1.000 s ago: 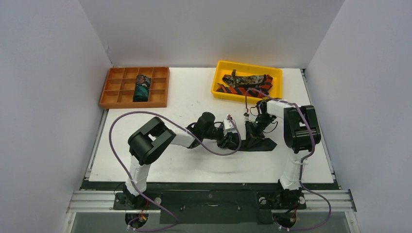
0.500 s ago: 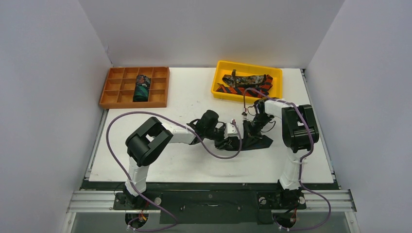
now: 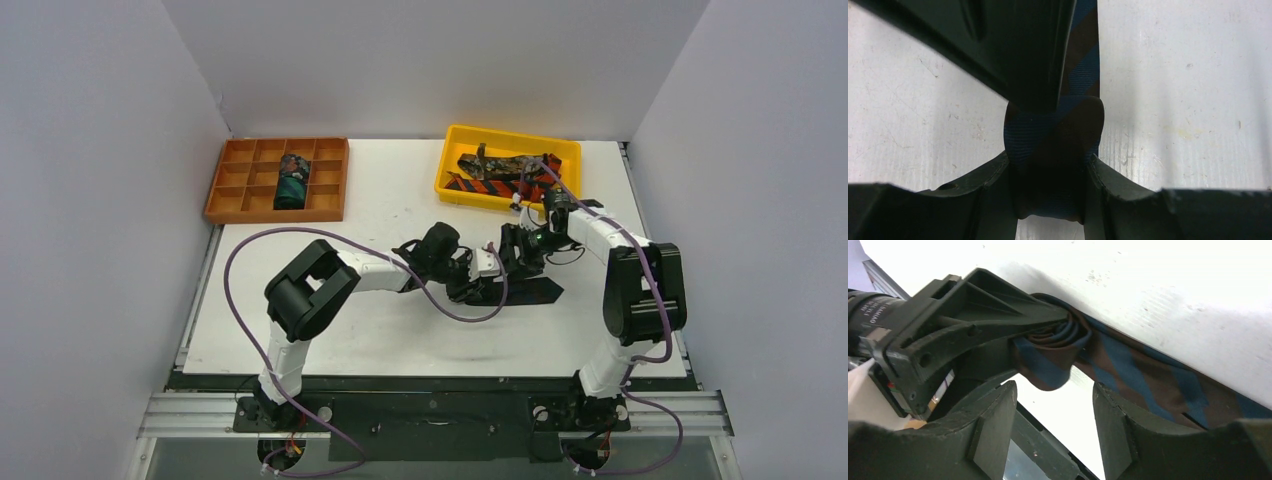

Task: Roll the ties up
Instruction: Roll the tie at the center of the board.

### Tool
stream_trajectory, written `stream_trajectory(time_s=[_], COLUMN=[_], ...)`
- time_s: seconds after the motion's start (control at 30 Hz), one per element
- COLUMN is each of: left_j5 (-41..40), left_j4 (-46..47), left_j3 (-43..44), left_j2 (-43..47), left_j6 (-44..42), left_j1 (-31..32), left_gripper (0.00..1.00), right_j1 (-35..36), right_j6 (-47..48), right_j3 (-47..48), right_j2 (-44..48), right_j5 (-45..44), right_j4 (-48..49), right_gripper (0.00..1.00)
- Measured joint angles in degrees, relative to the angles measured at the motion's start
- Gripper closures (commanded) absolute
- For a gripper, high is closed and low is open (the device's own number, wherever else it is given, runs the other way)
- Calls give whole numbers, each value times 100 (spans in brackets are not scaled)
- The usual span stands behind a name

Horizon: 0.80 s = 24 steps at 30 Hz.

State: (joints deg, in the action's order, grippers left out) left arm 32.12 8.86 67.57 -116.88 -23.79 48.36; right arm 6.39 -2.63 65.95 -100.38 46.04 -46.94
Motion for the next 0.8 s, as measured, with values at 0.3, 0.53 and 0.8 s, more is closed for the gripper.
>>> stream_trajectory(time_s=[0.3,0.53,0.8], left_j5=[-87,-216,-269], left_j4=[13,13,236], left_j3=[0,0,-140], left_j2=[2,-4,17], left_j6=[66,63,243], left_j1=[37,63,42], left_gripper=[91,76,24], right_j1=[341,339,192], right_j6=[-13,-20,155], right_j3=[-63,-15,-15], right_j2=[-328,-625,-721], right_j5=[39,330,236], right_j4=[203,190,61], right_gripper=[62,100,100])
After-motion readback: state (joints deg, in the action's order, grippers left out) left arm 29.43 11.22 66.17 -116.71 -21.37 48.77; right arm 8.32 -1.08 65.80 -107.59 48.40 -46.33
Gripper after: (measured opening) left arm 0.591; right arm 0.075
